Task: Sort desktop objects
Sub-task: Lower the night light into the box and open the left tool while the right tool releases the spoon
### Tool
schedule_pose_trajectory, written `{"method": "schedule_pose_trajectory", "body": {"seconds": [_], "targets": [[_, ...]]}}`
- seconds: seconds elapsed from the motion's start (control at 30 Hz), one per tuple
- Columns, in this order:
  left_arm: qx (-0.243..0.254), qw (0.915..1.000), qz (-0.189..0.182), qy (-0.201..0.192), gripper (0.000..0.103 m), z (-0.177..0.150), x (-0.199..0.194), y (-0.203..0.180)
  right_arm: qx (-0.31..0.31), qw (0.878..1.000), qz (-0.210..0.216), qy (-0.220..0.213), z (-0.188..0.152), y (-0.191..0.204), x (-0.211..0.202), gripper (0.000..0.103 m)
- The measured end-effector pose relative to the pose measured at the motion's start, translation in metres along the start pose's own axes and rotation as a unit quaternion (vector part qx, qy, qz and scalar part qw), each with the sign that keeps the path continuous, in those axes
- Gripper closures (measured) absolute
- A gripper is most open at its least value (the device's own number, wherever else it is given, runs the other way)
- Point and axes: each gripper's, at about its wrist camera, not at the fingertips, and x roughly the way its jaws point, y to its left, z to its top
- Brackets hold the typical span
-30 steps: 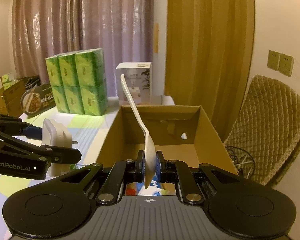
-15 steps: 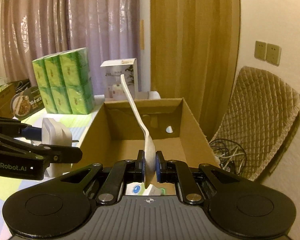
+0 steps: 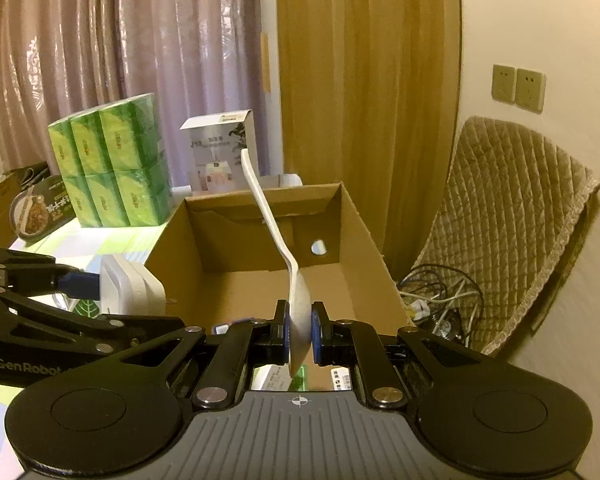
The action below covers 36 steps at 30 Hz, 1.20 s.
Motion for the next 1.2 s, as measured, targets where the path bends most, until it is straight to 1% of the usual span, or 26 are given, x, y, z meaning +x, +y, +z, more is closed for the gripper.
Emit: {"method": "schedule_pose_trajectory", "body": {"seconds": [0.2,0.33,0.43,0.7,1.2], "targets": [[-0.002,1.0000,0.000,0.004,0.041,0.000,0.007,-0.003,0.004,1.000,-0.001,0.002,-0.001,-0.003,0.000,0.096],[-0.005,0.9999,-0.007,0.007,0.041,0.001,0.011,-0.003,0.007,1.000,-0.001,0.002,-0.001,-0.004,0.000,0.096],[-0.001,1.0000,-0.004,0.003,0.041,0.001,0.009,-0.002,0.009,1.000,0.000,0.002,-0.001,-0.005,0.000,0.096],[-0.011,0.9998,0.013,0.004,0.041,0.002,0.006,0.008,0.006,1.000,0.004,0.008,-0.001,-0.004,0.003,0.096],[-0.003,0.9998,0.018,0.007,0.041,-0.001,0.007,0.006,0.006,1.000,0.006,0.011,-0.003,-0.003,0.004,0.096]]}}
